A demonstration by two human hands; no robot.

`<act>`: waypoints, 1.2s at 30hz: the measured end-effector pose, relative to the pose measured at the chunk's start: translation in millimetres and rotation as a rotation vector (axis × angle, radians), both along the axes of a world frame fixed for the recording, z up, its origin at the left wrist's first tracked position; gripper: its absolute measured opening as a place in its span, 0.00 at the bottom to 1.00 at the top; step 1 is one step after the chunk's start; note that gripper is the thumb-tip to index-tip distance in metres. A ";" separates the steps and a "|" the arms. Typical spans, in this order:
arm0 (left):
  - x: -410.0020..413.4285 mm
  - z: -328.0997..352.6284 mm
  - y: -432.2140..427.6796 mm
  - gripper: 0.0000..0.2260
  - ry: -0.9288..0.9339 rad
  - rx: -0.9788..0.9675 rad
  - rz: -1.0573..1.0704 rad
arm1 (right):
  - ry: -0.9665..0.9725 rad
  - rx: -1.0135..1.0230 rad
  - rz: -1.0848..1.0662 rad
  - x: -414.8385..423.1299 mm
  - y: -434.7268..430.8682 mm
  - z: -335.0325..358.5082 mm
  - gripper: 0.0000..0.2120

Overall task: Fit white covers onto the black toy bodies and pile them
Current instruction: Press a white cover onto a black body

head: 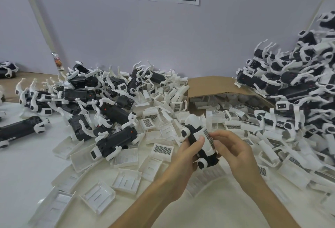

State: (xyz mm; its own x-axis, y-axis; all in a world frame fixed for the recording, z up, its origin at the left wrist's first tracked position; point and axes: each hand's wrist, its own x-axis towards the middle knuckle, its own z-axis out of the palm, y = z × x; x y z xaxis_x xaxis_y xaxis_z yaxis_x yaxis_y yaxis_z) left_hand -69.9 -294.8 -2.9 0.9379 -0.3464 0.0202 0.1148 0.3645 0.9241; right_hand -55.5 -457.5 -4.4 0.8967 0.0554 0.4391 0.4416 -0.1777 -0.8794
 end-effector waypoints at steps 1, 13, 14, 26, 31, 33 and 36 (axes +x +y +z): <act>-0.5 0.1 0.0 0.23 -0.002 0.005 -0.004 | -0.001 -0.006 -0.003 0.2 -0.1 -0.2 0.10; -2.4 1.0 2.1 0.25 -0.005 0.046 0.024 | 0.007 -0.011 -0.009 -4.0 5.5 1.6 0.10; -2.2 1.1 2.2 0.23 -0.001 0.046 0.034 | 0.001 -0.022 -0.012 -4.2 6.7 1.9 0.09; -4.3 2.7 -1.9 0.11 0.051 0.026 0.121 | 0.114 0.025 0.121 -2.3 8.4 -2.1 0.10; -3.0 1.3 -5.6 0.06 0.065 0.083 0.180 | 0.176 0.068 0.163 -4.7 9.4 0.2 0.15; -3.1 0.8 -6.1 0.07 0.059 0.097 0.187 | 0.177 0.074 0.167 -5.5 9.8 0.7 0.14; -2.5 -0.7 -5.5 0.08 0.056 0.092 0.176 | 0.174 0.076 0.158 -6.3 8.8 1.6 0.13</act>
State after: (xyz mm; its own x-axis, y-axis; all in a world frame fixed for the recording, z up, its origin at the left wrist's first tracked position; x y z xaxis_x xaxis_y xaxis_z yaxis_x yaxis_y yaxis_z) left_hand -72.4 -300.3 -3.6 0.9830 -0.1746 -0.0575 0.1084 0.2978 0.9485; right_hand -61.8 -448.6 -2.8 0.9420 0.1736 0.2873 0.2997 -0.0493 -0.9528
